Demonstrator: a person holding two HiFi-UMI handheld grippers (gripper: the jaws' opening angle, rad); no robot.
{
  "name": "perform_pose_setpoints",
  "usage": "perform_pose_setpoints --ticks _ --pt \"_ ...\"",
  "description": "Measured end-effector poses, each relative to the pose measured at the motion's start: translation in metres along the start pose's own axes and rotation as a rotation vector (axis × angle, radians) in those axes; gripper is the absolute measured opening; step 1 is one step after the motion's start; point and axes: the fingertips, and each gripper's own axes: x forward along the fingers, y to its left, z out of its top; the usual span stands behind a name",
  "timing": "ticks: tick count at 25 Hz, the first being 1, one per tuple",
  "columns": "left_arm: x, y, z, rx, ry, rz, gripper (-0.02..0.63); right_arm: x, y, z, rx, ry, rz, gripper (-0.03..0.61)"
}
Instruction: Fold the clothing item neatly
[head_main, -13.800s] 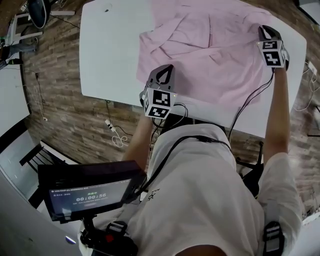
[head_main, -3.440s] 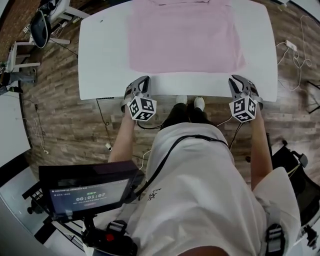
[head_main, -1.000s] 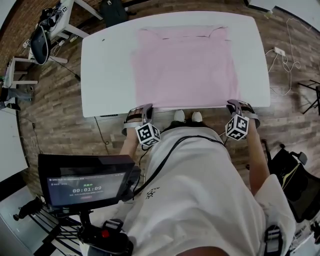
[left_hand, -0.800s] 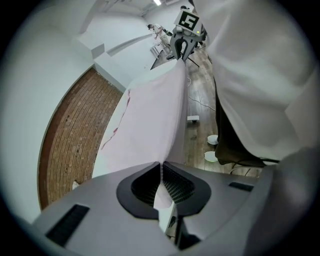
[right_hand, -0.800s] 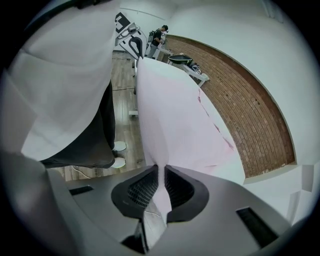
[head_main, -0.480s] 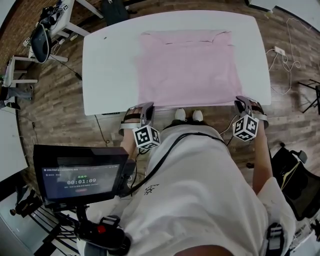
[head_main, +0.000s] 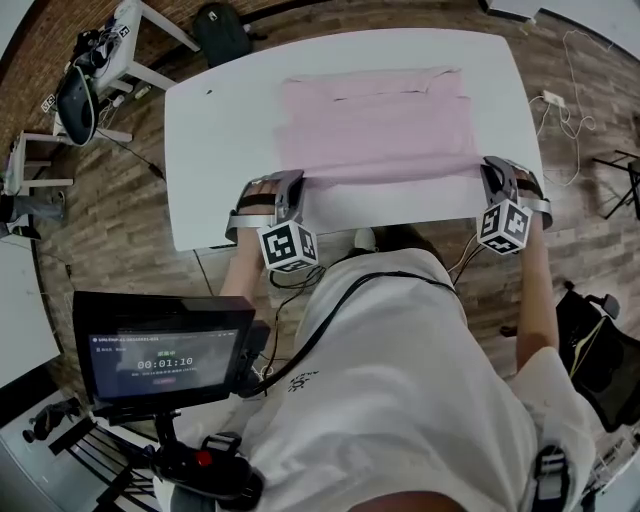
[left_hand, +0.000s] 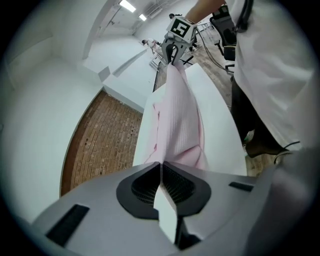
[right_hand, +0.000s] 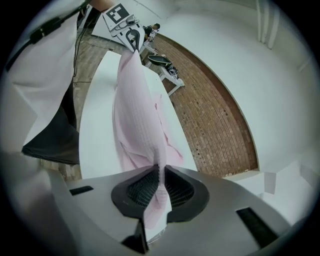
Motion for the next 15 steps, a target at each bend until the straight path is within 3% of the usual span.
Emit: perform_pose_setpoints --ticks 5,15 --pt "0.023 0.053 -0.004 0.049 0.014 0.037 0.018 0.024 -0.047 0.013 -0.039 -0.020 -0.033 0.043" --pt "0.133 0.132 -0.025 0.119 0.099 0.046 0.018 0.128 -0.118 0.027 -0.124 -0.053 0.028 0.043"
